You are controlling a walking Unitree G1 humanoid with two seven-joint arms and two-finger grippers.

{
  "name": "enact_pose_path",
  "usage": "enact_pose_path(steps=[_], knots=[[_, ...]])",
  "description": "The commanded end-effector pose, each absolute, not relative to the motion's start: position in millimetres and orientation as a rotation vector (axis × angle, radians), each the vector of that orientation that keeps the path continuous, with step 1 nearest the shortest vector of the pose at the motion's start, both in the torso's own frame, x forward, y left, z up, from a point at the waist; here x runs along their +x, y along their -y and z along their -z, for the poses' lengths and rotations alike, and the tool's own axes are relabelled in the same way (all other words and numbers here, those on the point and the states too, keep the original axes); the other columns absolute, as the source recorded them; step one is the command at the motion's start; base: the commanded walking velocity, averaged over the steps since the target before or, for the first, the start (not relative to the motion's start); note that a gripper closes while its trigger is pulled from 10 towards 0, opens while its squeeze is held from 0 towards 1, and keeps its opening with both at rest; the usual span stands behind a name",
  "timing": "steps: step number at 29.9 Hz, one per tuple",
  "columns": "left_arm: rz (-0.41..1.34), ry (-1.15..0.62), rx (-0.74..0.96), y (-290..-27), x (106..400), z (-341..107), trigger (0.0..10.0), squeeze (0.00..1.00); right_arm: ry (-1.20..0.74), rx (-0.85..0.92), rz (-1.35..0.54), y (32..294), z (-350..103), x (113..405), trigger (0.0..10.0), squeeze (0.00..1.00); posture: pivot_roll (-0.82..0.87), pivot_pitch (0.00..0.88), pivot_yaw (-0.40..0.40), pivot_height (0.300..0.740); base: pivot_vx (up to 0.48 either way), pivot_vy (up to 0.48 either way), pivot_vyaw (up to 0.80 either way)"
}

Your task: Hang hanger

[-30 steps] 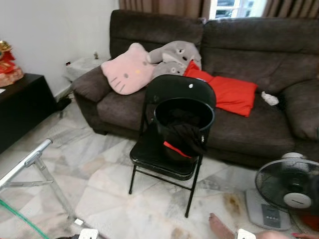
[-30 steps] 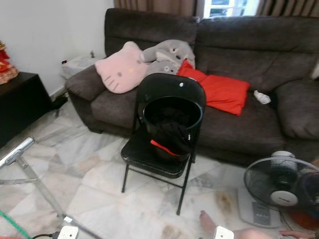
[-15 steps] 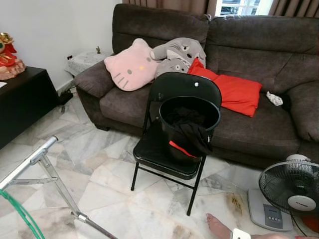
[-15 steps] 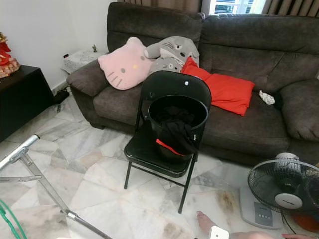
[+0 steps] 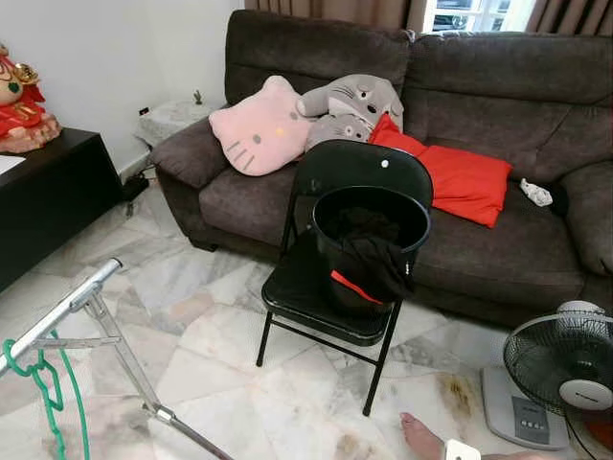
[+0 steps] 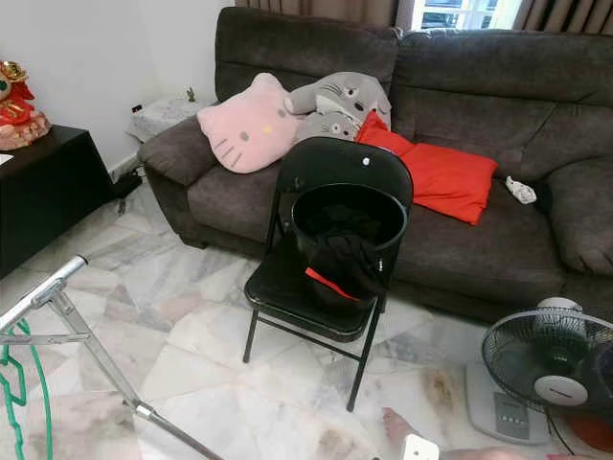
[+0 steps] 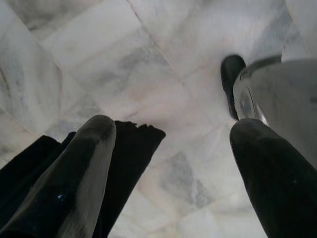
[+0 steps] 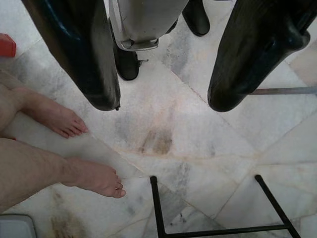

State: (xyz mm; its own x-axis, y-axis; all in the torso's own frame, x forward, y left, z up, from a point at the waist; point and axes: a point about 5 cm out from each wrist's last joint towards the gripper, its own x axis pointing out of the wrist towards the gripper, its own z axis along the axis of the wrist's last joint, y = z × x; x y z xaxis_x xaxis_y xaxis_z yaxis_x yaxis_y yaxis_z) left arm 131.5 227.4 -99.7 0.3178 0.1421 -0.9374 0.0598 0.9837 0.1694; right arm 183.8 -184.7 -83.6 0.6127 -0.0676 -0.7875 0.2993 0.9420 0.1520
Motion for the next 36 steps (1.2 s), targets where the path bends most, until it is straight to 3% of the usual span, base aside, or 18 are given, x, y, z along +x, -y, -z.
enact_pose_path(steps=[1, 14, 27, 32, 36], knots=[[-0.038, -1.286, 0.199, -229, 125, 101, 10.0, 0.0, -0.901, 0.279, 0.207, 184, 84, 183, 10.0, 0.0, -0.01, 0.021, 0.052, 0.74, 0.0, 0.0, 0.0], [-0.022, -1.25, 0.182, -217, 146, 97, 10.0, 0.0, -0.901, 0.276, 0.205, 185, 84, 183, 10.0, 0.0, -0.02, 0.018, 0.051, 0.74, 0.0, 0.0, 0.0], [-0.074, -1.272, 0.201, -268, 125, 90, 10.0, 0.0, -0.87, 0.284, 0.233, 187, 83, 185, 10.0, 0.0, -0.03, 0.024, 0.051, 0.74, 0.0, 0.0, 0.0], [-0.063, -1.263, 0.19, -258, 129, 92, 10.0, 0.0, -0.868, 0.283, 0.231, 187, 82, 185, 10.0, 0.0, -0.03, 0.023, 0.049, 0.74, 0.0, 0.0, 0.0], [-0.035, -1.251, 0.162, -227, 135, 99, 10.0, 0.0, -0.872, 0.279, 0.226, 187, 83, 185, 10.0, 0.0, -0.02, 0.023, 0.048, 0.74, 0.0, 0.0, 0.0]])
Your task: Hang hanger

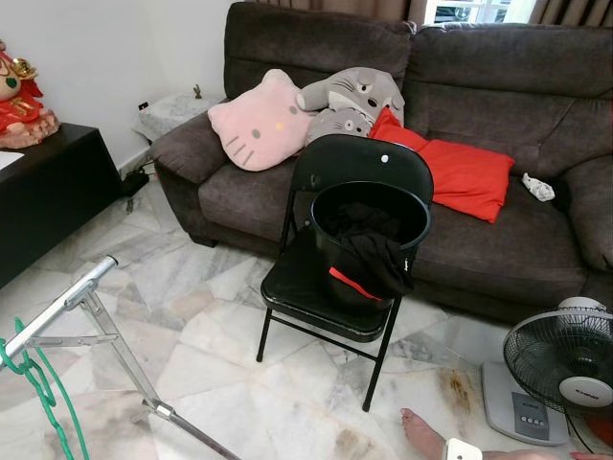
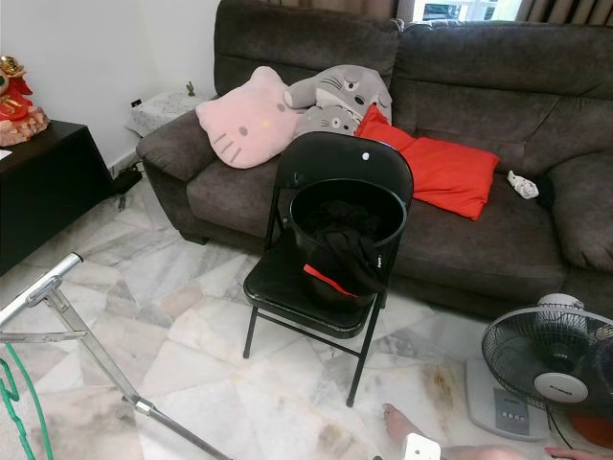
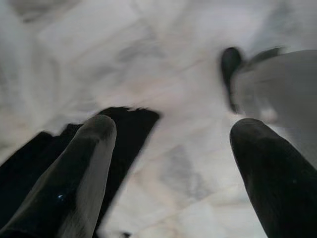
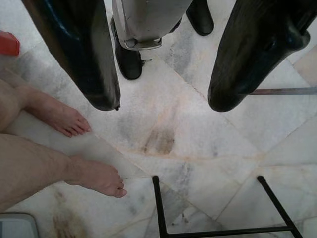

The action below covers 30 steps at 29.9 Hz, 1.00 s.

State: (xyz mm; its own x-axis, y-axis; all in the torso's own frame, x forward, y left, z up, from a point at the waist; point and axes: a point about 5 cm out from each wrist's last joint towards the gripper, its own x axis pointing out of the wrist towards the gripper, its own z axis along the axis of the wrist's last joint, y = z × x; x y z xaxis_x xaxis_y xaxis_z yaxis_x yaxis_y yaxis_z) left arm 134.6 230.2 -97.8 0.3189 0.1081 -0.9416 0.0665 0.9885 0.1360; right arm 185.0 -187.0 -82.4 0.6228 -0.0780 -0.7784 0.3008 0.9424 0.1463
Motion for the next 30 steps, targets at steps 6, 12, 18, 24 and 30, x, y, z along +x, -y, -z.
enact_pose_path(steps=[6, 12, 18, 24, 30], knots=[[-0.004, -1.244, 0.138, -194, 140, 103, 10.0, 0.0, -0.878, 0.276, 0.23, 187, 83, 184, 10.0, 0.0, -0.02, 0.023, 0.05, 0.74, 0.0, 0.0, 0.0], [0.002, -1.235, 0.131, -184, 146, 102, 10.0, 0.0, -0.878, 0.277, 0.227, 186, 83, 184, 10.0, 0.0, -0.02, 0.024, 0.049, 0.74, 0.0, 0.0, 0.0], [-0.023, -1.244, 0.148, -210, 140, 101, 10.0, 0.0, -0.878, 0.277, 0.223, 186, 83, 185, 10.0, 0.0, -0.02, 0.022, 0.05, 0.74, 0.0, 0.0, 0.0], [-0.027, -1.244, 0.148, -214, 139, 100, 10.0, 0.0, -0.88, 0.276, 0.222, 186, 83, 184, 10.0, 0.0, -0.02, 0.022, 0.051, 0.74, 0.0, 0.0, 0.0], [-0.025, -1.243, 0.146, -215, 139, 100, 10.0, 0.0, -0.881, 0.276, 0.222, 186, 83, 184, 10.0, 0.0, -0.02, 0.02, 0.05, 0.74, 0.0, 0.0, 0.0]])
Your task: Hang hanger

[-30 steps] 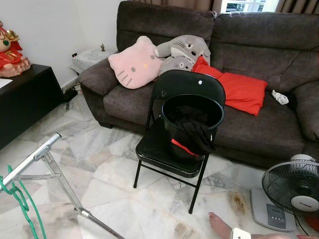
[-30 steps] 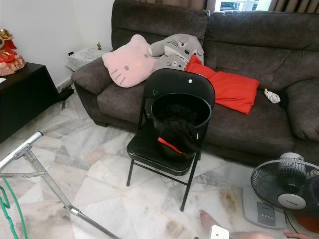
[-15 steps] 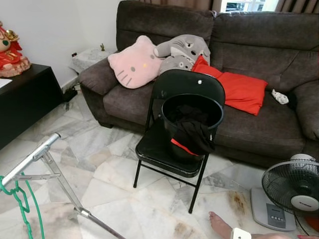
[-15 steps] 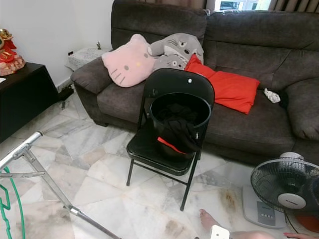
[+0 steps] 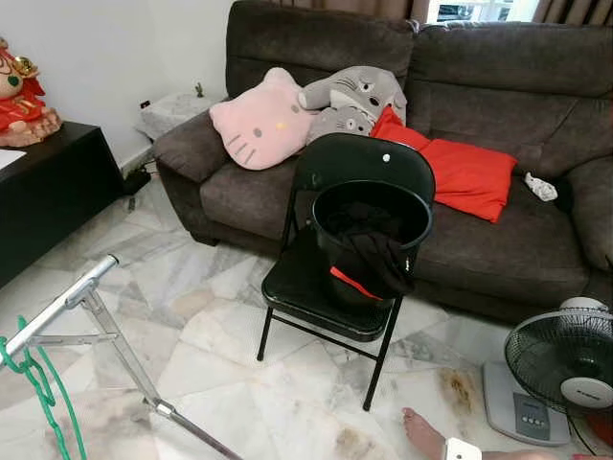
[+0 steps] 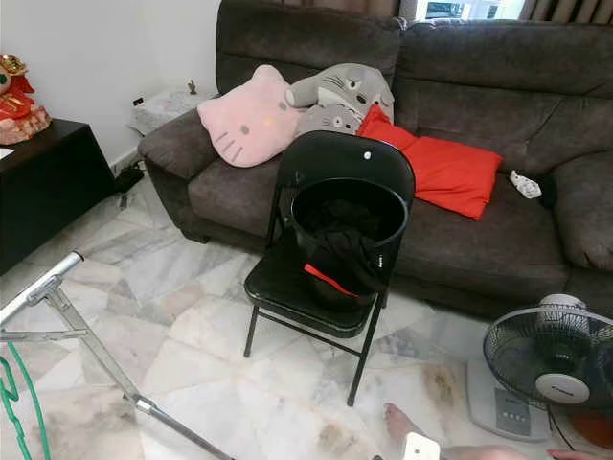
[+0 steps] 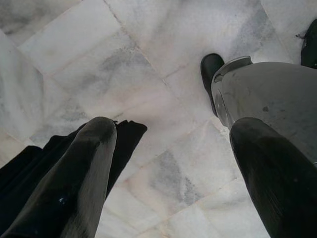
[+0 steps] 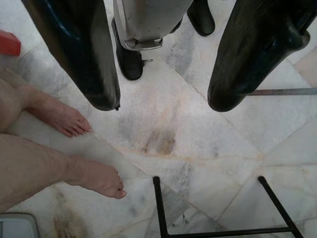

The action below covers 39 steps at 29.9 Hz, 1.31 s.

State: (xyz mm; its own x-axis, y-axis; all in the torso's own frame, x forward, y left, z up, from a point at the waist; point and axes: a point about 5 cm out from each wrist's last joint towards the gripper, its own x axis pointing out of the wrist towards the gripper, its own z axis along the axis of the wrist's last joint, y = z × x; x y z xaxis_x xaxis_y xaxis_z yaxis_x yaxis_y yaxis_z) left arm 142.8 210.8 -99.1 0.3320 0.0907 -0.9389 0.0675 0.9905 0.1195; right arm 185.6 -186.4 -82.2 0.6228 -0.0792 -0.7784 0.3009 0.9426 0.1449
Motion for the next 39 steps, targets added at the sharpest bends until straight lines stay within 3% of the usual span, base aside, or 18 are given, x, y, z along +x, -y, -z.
enact_pose_path(steps=[1, 29, 39], knots=[[-0.025, -1.243, 0.146, -214.9, 138.9, 99.7, 10.0, 0.0, -0.881, 0.276, 0.222, 185.7, 83.1, 184.2, 10.0, 0.0, -0.02, 0.02, 0.05, 0.74, 0.0, 0.0, 0.0], [-0.029, -1.241, 0.144, -216.9, 138.2, 99.6, 10.0, 0.0, -0.88, 0.276, 0.221, 185.5, 83.0, 184.5, 10.0, 0.0, -0.02, 0.023, 0.05, 0.74, 0.257, 0.0, 0.0], [-0.022, -1.243, 0.151, -217.3, 137.5, 99.7, 10.0, 0.0, -0.854, 0.288, 0.247, 186.4, 81.9, 185.4, 10.0, 0.0, -0.03, 0.027, 0.049, 0.74, 0.0, 0.0, 0.0]])
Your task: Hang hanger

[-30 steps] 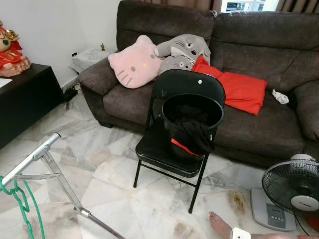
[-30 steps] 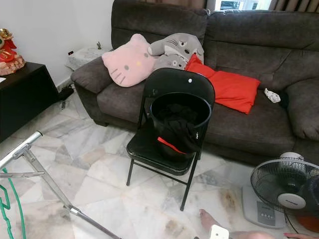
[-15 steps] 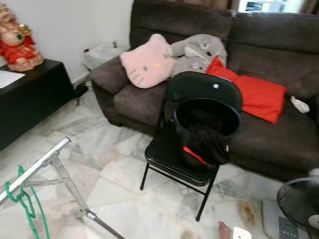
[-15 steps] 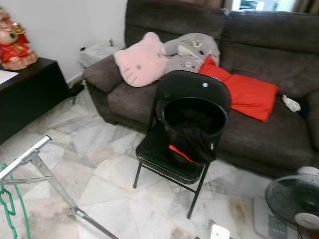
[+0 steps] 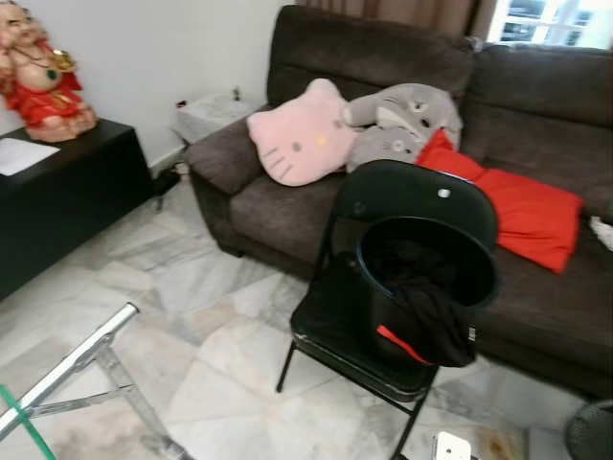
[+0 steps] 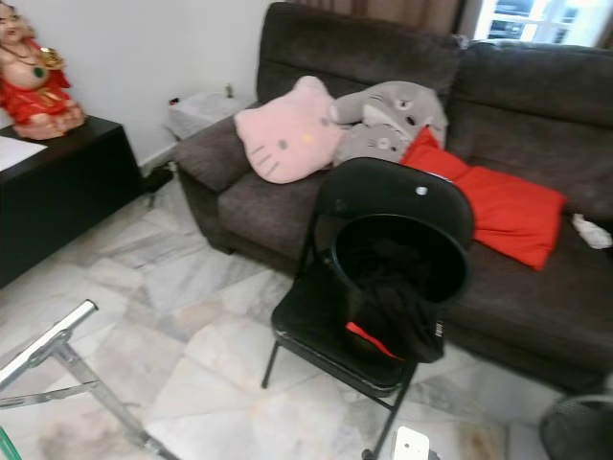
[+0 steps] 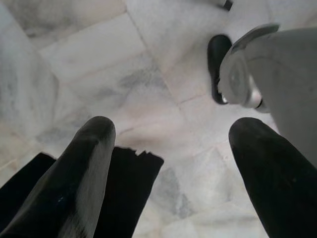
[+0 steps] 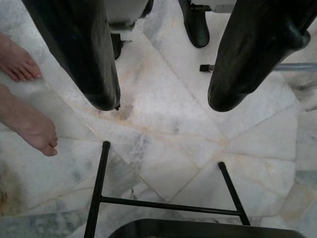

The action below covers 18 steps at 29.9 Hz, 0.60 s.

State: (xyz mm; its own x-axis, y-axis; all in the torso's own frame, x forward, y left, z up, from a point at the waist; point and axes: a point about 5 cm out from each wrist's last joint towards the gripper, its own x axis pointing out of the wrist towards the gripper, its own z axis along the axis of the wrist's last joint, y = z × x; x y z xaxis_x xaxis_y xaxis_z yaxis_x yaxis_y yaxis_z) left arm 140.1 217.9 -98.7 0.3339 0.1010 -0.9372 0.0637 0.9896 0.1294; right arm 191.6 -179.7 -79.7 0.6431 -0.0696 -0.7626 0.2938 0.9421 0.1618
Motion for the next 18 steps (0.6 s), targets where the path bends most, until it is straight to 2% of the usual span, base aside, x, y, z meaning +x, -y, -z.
enact_pose_path(steps=[1, 10, 11, 12, 15, 18], knots=[[-0.021, -1.243, 0.151, -217, 138, 100, 10.0, 0.0, -0.851, 0.29, 0.25, 187, 82, 186, 10.0, 0.0, -0.03, 0.027, 0.049, 0.74, 0.0, 0.0, 0.0], [-0.02, -1.252, 0.151, -218, 135, 101, 10.0, 0.0, -0.723, 0.283, 0.348, 194, 75, 189, 10.0, 0.0, -0.04, 0.033, 0.043, 0.74, 0.0, 0.0, 0.0], [-0.02, -1.252, 0.152, -218, 135, 101, 10.0, 0.0, -0.527, 0.239, 0.345, 189, 47, 229, 10.0, 0.0, -0.05, 0.033, 0.043, 0.74, 0.0, 0.0, 0.0], [-0.02, -1.252, 0.152, -218, 135, 101, 10.0, 0.0, -0.527, 0.239, 0.345, 189, 47, 229, 10.0, 0.0, -0.05, 0.033, 0.043, 0.74, 0.0, 0.0, 0.0], [-0.022, -1.252, 0.154, -218, 134, 101, 10.0, 0.0, -0.355, 0.251, 0.383, 190, 19, 257, 10.0, 0.0, -0.05, 0.033, 0.04, 0.74, 0.0, 0.0, 0.0], [-0.022, -1.251, 0.154, -218, 134, 101, 10.0, 0.0, -0.332, 0.264, 0.408, 194, 16, 258, 10.0, 0.0, -0.05, 0.029, 0.04, 0.74, 0.0, 0.0, 0.0]])
